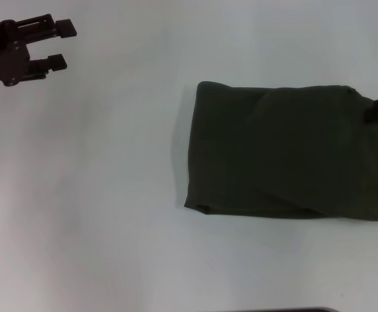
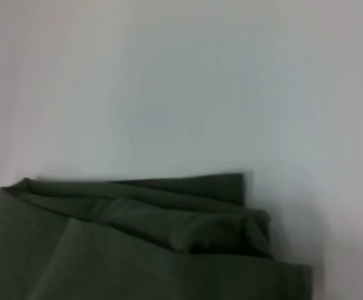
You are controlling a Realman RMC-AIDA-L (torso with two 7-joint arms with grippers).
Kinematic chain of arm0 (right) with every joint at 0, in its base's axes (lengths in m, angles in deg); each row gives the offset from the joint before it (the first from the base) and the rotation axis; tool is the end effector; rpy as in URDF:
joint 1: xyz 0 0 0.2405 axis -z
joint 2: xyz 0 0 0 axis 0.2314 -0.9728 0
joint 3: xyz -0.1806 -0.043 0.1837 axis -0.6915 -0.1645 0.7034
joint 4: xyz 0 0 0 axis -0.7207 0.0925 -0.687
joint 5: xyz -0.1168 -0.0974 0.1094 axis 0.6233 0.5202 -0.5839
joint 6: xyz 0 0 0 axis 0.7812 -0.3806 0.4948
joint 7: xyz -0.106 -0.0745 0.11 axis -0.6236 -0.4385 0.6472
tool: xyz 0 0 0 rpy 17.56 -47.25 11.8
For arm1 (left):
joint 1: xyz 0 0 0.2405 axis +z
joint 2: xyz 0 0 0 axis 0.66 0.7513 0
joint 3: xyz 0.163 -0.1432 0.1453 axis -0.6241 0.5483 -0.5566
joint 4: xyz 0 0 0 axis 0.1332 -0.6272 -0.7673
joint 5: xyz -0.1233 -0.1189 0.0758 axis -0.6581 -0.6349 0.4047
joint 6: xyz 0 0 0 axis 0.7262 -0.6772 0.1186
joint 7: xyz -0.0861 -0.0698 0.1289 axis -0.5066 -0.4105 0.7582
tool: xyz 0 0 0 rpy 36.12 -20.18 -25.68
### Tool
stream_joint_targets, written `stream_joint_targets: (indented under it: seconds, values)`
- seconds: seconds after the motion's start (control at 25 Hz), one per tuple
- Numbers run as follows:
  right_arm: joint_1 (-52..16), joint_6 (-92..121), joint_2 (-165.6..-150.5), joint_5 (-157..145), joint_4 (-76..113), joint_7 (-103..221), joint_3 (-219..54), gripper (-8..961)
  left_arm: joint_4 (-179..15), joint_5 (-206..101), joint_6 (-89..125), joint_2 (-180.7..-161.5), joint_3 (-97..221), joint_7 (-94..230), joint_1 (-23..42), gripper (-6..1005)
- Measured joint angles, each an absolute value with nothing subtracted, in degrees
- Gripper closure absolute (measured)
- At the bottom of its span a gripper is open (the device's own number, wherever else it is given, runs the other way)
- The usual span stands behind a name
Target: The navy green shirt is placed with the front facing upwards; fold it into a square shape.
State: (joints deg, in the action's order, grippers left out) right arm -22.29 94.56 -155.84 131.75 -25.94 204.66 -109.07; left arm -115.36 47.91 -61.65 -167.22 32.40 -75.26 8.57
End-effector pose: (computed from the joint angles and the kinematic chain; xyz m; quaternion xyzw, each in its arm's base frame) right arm 0.3260 0.3440 0.0553 -0.7077 0.6800 0.0003 0.1915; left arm -0.2595 0.3591 0.0360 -0.6715 -0.6723 -0.3081 0.0468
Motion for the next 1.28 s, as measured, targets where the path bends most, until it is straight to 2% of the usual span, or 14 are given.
stream_joint_targets:
  seconds: [0.16,0.36,0.8,1.04,1.28]
  values:
    - [-22.3,94.0,-155.84,131.0,-25.3,204.7,-108.6,417,-115.4,47.9,-61.7,-167.23,32.5,-75.3,8.6,175]
    - [-22.3,93.9,-155.84,130.9,-24.9,204.8,-107.7,520,-115.4,47.9,-61.8,-167.13,32.6,-75.3,8.7,174]
    - [-22.3,94.2,-155.67,130.8,-25.4,204.8,-107.4,924,-115.4,47.9,-61.8,-167.26,32.4,-75.3,9.0,174]
    - [-22.1,95.1,-155.18,131.2,-26.3,205.4,-107.5,920,-115.4,47.9,-62.2,-167.26,32.4,-75.3,9.1,175]
    - [-21.3,95.8,-152.35,131.8,-26.6,206.0,-107.1,914,-115.3,47.9,-62.2,-167.26,32.4,-75.2,9.4,175]
